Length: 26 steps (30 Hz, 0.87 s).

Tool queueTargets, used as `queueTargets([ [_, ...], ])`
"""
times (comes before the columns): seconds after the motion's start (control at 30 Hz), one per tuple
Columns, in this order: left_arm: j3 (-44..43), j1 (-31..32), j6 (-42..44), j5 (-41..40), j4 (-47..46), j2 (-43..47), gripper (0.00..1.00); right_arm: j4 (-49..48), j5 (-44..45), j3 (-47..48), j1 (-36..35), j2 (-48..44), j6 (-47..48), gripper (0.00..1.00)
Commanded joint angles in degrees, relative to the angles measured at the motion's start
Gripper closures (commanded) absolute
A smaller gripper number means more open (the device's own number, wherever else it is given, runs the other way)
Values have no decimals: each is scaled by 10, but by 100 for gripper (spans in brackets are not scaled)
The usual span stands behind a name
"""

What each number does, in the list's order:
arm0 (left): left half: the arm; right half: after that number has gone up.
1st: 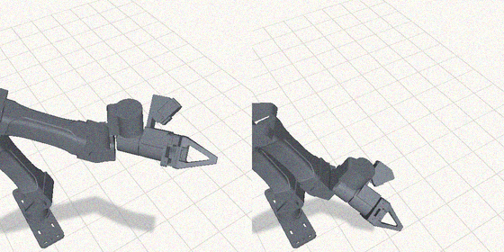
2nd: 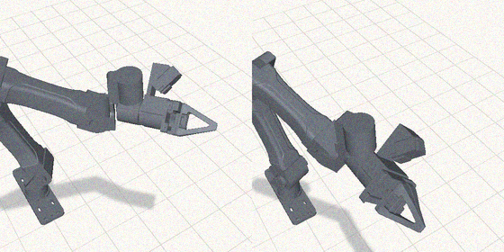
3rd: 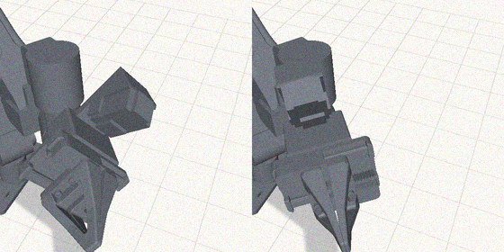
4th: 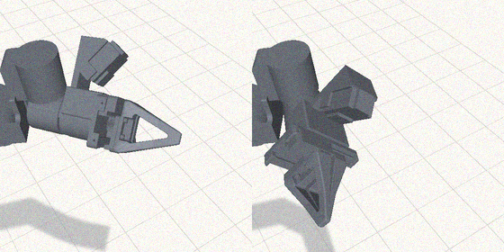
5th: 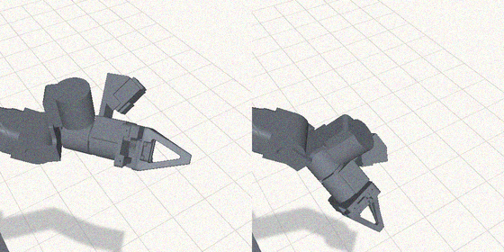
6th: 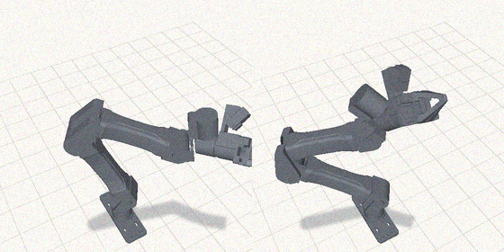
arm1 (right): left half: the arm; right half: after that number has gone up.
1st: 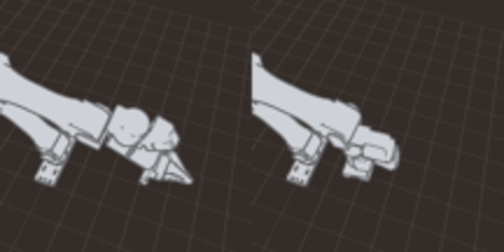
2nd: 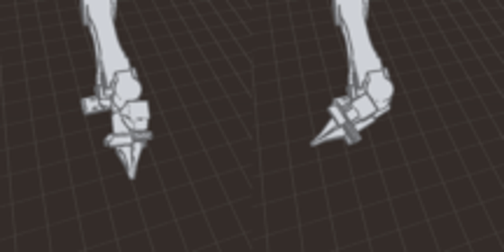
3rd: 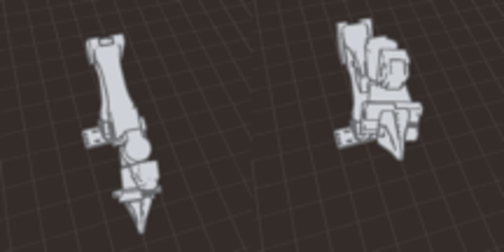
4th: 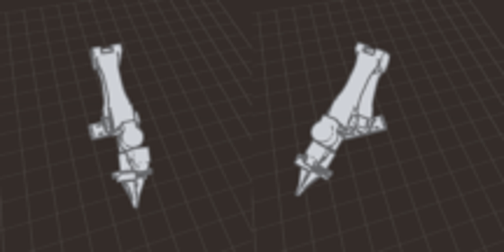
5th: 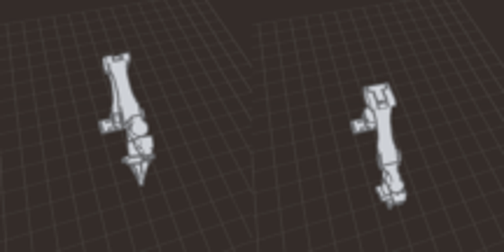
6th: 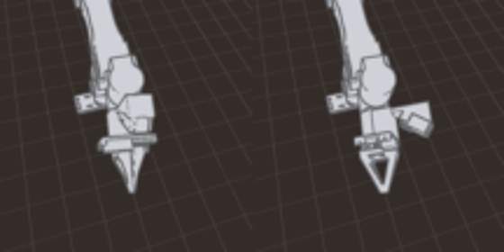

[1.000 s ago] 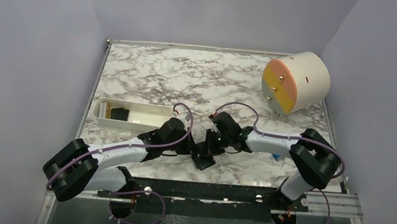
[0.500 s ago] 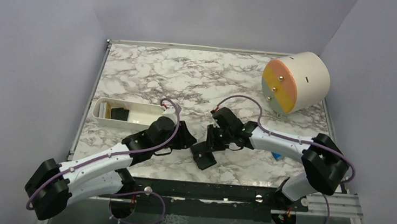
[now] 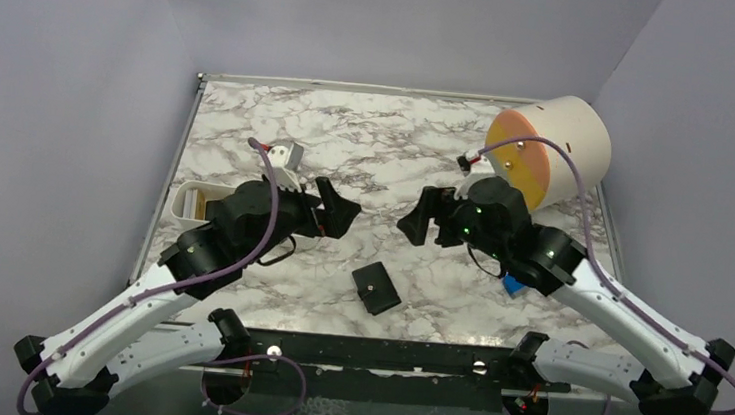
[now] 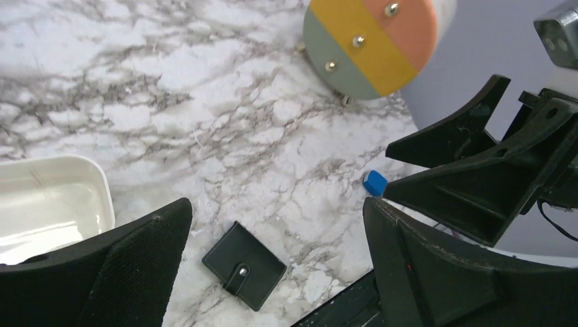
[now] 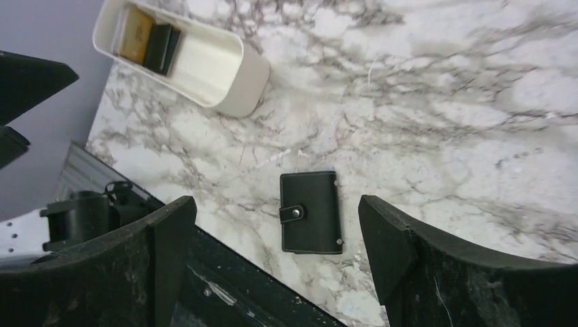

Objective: Put the credit cards into the card holder
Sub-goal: Reset both arms

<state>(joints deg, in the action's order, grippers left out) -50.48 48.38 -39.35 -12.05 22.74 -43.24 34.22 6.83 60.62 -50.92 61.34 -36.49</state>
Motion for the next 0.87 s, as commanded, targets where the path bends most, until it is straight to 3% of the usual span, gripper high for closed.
queueTargets([
  [0.0,-91,-2,65,-21,82,8,1,66,116,47,-1,-71,28,9],
  [0.27,-141,-2,73,-6,86,21,1,72,131,67,-1,-127,47,9],
  [0.57,-62,-2,62,17,23,67,1,33,119,9,-1,-169,27,9],
  [0.83,-48,-2,57,5,16,53,1,39,128,11,0,-174,26,9],
])
